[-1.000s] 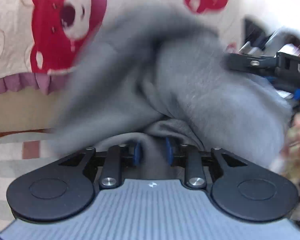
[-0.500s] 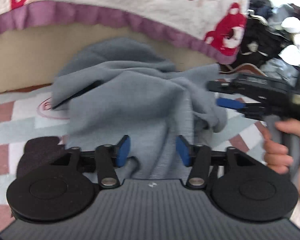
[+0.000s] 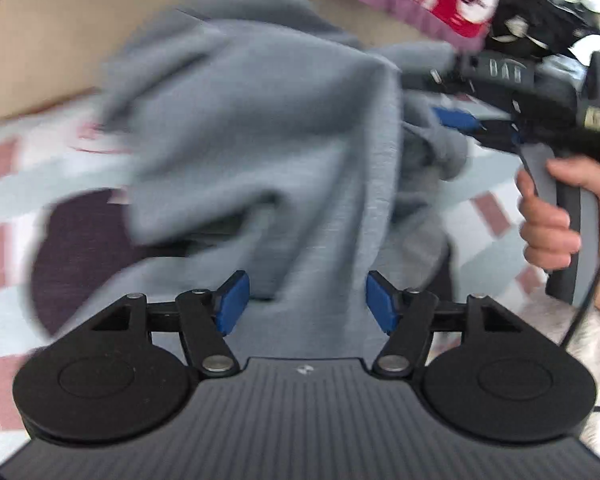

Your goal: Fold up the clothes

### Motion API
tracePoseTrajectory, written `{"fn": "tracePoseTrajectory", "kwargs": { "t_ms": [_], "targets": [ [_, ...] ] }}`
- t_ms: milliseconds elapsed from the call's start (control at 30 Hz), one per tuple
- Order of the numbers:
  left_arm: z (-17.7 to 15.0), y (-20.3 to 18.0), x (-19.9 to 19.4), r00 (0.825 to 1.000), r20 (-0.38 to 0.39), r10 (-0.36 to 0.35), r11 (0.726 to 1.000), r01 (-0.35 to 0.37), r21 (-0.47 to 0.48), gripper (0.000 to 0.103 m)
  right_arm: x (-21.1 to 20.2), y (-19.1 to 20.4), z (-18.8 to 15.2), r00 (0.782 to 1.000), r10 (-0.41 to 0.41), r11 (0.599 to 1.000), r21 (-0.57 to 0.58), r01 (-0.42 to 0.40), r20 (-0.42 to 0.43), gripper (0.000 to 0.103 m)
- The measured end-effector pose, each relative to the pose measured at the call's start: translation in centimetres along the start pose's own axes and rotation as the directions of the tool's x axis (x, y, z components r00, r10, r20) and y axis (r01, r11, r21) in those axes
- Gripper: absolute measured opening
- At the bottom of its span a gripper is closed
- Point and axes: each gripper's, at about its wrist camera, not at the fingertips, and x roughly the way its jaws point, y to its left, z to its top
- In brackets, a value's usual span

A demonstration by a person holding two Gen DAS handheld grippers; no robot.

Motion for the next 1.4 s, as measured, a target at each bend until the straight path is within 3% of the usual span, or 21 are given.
{"fn": "tracePoseTrajectory", "kwargs": {
  "t_ms": [133,367,533,667,733,833,967,1100,1167,1200,1267,1400],
  "targets": [
    [-1.5,1.4,-4.1,0.988,0.045,0.146,0.989,-0.147,0.017,0.063,1.8,1.4,-2.0,0.995,-0.094,0.99,-0.106,0.097,0.03,0.067],
    [-2.7,3.7,-8.6,0.954,0.13,0.27,0.96,-0.258,-0.105,0.063,3.3,1.4,-2.9,0.977,-0.214,0.97,-0.114,0.214,0.013,0.071],
    [-2.3,3.3,-9.2,0.951,0.218,0.218,0.974,-0.196,-0.118,0.063,2.1,-0.2,-2.2,0.976,-0.217,0.976,0.005,0.217,-0.017,0.072],
    [0.8,2.2,-6.6,0.957,0.235,0.168,0.981,-0.138,-0.138,0.063,-1.6,-2.2,-0.4,0.978,-0.186,0.955,0.216,0.202,-0.093,0.071],
    [2.5,1.6,-5.3,0.956,0.246,0.159,0.98,-0.122,-0.158,0.063,-4.6,-1.1,1.5,0.972,-0.182,0.964,0.168,0.206,-0.151,0.071],
    [4.5,0.2,-3.2,0.959,0.243,0.146,0.984,-0.117,-0.131,0.062,-8.3,2.2,5.0,0.965,-0.115,0.993,-0.001,0.118,-0.236,0.072],
    [4.0,-1.9,-2.3,0.955,0.251,0.156,0.987,-0.138,-0.087,0.06,-11.4,4.7,8.0,0.972,0.004,0.994,-0.101,-0.028,-0.234,0.083],
    [1.2,-3.7,-3.0,0.959,0.249,0.135,0.986,-0.155,0.061,0.06,-11.3,0.2,4.4,0.992,0.107,0.988,-0.103,-0.113,-0.066,0.085],
    [0.8,-4.7,-3.4,0.955,0.25,0.159,0.968,-0.2,0.151,0.06,-9.9,-3.6,0.9,0.999,0.032,0.997,-0.065,-0.034,-0.032,0.083],
    [0.7,-5.2,-3.5,0.953,0.251,0.168,0.957,-0.218,0.19,0.06,-8.4,-4.7,0.6,0.994,-0.054,0.999,-0.008,0.053,-0.099,0.08],
    [1.0,-5.8,-3.9,0.955,0.257,0.145,0.951,-0.206,0.229,0.062,-6.4,-7.4,0.3,0.978,-0.03,0.994,0.099,0.051,-0.207,0.078],
    [1.5,-6.7,-2.9,0.976,0.212,0.05,0.965,-0.101,0.241,0.064,-5.1,-8.9,0.6,0.969,0.064,0.98,0.199,-0.016,-0.238,0.078]
  ]
}}
